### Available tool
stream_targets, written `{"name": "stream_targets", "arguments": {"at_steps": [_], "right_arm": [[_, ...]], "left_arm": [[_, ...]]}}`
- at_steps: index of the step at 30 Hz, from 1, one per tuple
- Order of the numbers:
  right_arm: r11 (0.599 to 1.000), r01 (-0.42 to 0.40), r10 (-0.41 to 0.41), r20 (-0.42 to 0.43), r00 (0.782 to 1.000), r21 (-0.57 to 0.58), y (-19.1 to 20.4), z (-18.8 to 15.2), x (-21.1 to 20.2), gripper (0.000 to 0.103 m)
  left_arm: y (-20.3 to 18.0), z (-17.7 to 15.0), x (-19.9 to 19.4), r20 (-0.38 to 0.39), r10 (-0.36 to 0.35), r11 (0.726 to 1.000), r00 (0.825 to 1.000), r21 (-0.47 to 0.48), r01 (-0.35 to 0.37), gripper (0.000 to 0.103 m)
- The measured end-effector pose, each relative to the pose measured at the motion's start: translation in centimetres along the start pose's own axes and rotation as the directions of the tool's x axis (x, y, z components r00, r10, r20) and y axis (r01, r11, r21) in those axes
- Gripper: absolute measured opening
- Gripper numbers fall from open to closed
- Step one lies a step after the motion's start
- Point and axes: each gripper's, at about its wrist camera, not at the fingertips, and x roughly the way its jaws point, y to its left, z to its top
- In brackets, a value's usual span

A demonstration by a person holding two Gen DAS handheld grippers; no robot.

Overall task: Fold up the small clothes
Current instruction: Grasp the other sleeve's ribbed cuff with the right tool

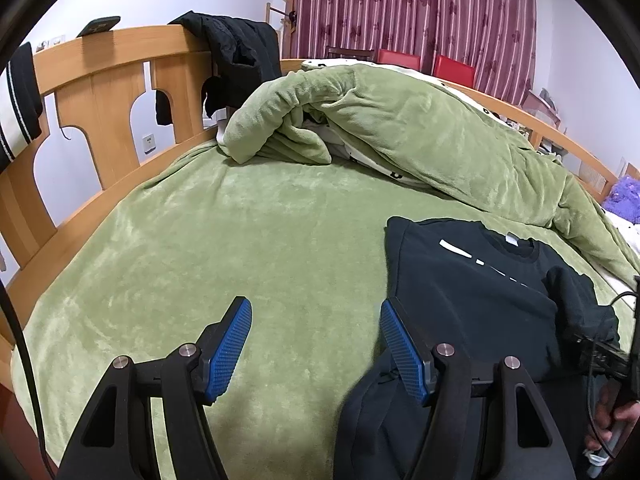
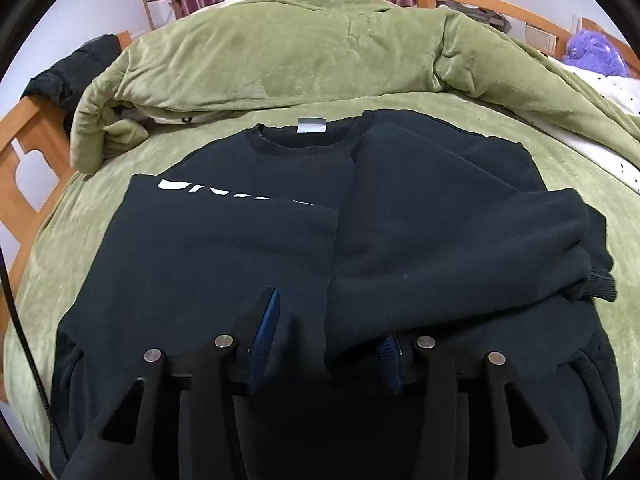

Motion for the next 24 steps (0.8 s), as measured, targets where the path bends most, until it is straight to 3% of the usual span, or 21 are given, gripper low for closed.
{"name": "stream_targets", "arguments": {"at_steps": [4, 5, 8, 11, 14, 18, 20, 24], "right_arm": [[0.998, -0.053, 0.055, 0.044, 0.998, -0.041, -1.2, 0.7, -3.2, 0.047], [0.998, -0.045, 0.05, 0.088, 0.995, -0.053, -2.0, 0.9, -4.6, 0.047], [0.998, 0.043, -0.034, 0.188, 0.982, -0.047, -4.1, 1.7, -7.0, 0.054], [0.995, 0.095, -0.092, 0.222, 0.971, -0.005, -7.5, 2.3, -8.4, 0.054], [0.988, 0.145, -0.154, 0.221, 0.963, 0.058, -11.3, 2.7, -8.6, 0.055], [0.972, 0.182, -0.205, 0.158, 0.966, 0.148, -16.9, 2.3, -7.5, 0.058], [0.964, 0.184, -0.209, 0.118, 0.971, 0.192, -19.2, 1.9, -6.4, 0.065], [0.945, 0.155, -0.176, 0.047, 0.983, 0.289, -22.9, 0.9, -4.1, 0.066]], "left_arm": [[-0.8, 0.0, -0.1, 0.004, -0.008, 1.0, 1.0, 0.008, 0.008, 0.065], [-1.1, 0.1, 0.0, 0.002, -0.011, 1.0, 1.0, 0.007, 0.011, 0.065], [-1.9, 0.2, 0.2, -0.002, -0.018, 1.0, 1.0, 0.002, 0.018, 0.065], [-3.0, 0.3, 0.5, -0.009, -0.022, 1.0, 1.0, 0.005, 0.022, 0.065], [-4.2, 0.3, 1.0, -0.018, -0.026, 1.0, 1.0, 0.01, 0.026, 0.065], [-5.9, 0.1, 1.7, -0.034, -0.039, 0.999, 0.999, 0.018, 0.039, 0.065], [-6.8, 0.1, 2.1, -0.047, -0.049, 0.999, 0.998, 0.021, 0.05, 0.065], [-8.4, -0.2, 2.9, -0.074, -0.062, 0.997, 0.995, 0.031, 0.065, 0.065]]}}
